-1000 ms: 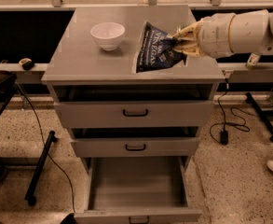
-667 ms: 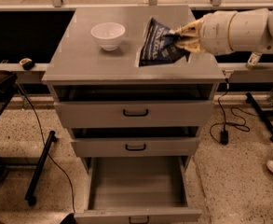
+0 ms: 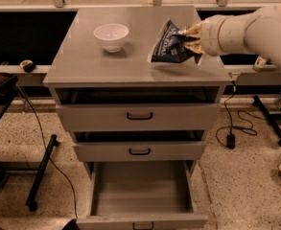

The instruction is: Pick blue chip bag from bottom drawer and place on counter

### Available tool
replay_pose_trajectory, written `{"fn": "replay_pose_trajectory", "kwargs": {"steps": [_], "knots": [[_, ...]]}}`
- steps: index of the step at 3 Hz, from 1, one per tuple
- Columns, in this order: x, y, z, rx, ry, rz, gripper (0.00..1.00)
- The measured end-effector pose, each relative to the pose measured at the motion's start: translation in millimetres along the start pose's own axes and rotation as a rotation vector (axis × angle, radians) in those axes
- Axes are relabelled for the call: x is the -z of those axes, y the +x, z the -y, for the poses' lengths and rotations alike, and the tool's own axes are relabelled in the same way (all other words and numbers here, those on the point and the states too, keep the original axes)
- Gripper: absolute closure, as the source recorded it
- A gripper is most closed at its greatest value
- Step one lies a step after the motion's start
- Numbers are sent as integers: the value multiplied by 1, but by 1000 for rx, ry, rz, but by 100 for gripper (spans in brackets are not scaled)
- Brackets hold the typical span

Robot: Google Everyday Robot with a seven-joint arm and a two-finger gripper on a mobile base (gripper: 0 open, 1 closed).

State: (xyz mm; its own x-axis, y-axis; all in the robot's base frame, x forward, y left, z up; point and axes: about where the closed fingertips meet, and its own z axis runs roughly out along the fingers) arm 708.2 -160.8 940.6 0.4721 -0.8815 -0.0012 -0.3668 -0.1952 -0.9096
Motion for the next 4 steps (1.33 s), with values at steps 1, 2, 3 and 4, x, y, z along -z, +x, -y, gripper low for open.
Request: {"fn": "replay_pose_trajectory", "kwargs": {"steps": [1,2,3,4], "knots": [[-19,14,-36,-154,-33,-36,58],[-20,13,-37,-222,-33,-35,27],[-20,13,-37,-222,-33,-35,4],[-20,13,-36,-222,-32,-34,0]]}}
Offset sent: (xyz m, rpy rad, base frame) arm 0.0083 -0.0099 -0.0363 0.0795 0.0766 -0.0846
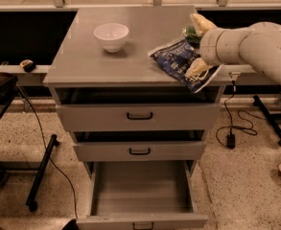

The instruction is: Pick blue chip bag from bottom drawer and place on counter

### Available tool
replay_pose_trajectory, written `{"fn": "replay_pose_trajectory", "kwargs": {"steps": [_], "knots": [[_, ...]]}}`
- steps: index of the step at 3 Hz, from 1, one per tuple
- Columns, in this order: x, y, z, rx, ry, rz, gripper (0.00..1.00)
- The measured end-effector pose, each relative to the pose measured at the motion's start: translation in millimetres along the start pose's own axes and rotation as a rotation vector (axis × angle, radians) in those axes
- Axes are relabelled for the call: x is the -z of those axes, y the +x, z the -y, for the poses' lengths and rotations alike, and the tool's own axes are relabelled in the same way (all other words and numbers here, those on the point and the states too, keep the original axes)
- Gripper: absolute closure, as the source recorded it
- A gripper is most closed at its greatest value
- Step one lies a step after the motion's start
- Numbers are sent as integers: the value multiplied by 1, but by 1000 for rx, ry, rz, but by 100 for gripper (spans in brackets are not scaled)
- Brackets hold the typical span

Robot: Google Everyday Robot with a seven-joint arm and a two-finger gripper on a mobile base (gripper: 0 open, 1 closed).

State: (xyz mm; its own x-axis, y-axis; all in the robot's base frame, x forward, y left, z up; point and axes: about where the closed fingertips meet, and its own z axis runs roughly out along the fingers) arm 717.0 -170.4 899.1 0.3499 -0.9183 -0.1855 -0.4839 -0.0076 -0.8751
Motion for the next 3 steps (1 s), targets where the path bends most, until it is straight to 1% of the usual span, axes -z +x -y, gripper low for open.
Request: {"fn": "replay_pose_trajectory", "kwargs": {"steps": [1,2,3], "knots": [[0,0,0,0,0,0,0],[12,1,8,-6,43,-5,0],[32,-11,25,18,89,-2,0]]}}
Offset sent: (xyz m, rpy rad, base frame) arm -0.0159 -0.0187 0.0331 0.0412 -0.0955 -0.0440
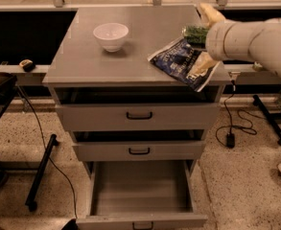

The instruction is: Pick blue chip bag from bottom drawer and place on counter

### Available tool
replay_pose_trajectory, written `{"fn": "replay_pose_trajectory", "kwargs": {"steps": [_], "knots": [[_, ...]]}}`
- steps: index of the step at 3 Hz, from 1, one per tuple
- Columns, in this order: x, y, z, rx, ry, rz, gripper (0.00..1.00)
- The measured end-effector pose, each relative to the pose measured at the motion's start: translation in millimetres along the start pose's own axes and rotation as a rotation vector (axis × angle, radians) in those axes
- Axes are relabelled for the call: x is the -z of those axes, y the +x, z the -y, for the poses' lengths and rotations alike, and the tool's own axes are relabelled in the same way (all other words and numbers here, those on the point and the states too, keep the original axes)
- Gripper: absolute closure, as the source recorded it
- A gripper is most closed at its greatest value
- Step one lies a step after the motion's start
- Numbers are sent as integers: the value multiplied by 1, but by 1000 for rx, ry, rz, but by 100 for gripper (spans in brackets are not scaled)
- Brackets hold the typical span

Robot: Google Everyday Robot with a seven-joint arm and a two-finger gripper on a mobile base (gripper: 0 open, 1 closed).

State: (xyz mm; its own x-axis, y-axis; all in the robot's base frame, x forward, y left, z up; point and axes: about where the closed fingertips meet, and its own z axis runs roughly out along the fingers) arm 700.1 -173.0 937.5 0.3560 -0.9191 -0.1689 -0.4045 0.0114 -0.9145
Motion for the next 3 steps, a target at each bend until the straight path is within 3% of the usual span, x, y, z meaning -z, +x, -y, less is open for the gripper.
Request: {"fn": "replay_pose_trajectory", "kwargs": {"steps": [1,2,3], "knots": [[2,-11,17,41,11,-11,0],[23,-13,25,6,45,5,0],[76,1,25,-77,90,27,0]]}}
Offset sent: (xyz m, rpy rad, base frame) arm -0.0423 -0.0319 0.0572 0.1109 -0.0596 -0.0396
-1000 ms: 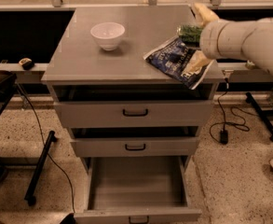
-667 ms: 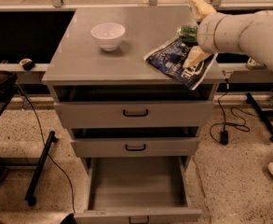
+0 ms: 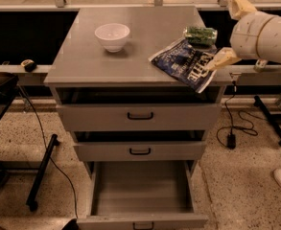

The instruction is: Pick blue chip bag from bottom drawer and place on counter

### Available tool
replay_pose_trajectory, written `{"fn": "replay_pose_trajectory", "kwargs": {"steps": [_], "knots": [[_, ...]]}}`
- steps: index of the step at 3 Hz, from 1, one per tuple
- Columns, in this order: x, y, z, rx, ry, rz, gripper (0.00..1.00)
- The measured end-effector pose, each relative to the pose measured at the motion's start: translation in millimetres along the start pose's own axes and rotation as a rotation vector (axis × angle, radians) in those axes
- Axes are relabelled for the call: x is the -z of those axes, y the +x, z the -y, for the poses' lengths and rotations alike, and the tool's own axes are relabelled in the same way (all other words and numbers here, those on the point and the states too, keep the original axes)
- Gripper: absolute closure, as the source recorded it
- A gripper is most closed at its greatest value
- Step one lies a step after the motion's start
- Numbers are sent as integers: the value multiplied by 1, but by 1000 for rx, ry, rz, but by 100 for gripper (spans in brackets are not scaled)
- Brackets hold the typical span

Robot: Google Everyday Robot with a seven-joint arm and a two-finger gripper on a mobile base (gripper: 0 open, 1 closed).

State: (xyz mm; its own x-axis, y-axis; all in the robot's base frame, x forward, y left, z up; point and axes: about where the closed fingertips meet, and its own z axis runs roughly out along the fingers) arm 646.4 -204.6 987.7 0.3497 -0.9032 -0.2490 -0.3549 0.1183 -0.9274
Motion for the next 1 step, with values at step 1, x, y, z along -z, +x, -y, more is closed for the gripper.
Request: {"fn": "replay_pose_trajectory", "kwargs": {"steps": [1], "knots": [[28,12,-2,-11,-19,38,0]]}}
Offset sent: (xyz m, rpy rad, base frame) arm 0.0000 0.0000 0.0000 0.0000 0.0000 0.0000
